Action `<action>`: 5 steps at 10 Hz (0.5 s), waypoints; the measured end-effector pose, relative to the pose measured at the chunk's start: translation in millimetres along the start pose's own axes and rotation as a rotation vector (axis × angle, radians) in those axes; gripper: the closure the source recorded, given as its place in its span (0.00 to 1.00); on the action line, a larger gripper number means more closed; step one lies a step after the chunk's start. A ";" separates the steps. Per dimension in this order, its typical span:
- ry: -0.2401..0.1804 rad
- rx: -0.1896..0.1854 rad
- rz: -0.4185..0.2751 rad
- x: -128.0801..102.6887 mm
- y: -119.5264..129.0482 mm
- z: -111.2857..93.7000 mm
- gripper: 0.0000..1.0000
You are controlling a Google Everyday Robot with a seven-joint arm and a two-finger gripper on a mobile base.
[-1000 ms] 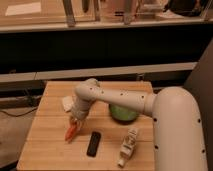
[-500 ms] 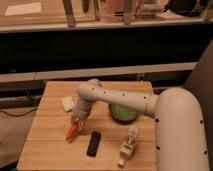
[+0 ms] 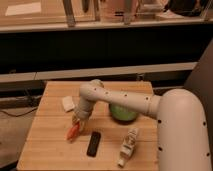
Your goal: Drag the pepper across the table
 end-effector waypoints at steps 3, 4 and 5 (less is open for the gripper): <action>-0.004 0.008 0.013 2.9 4.7 -1.4 1.00; -0.005 0.011 0.018 4.1 6.4 -2.1 1.00; -0.007 0.015 0.025 5.4 8.6 -2.4 1.00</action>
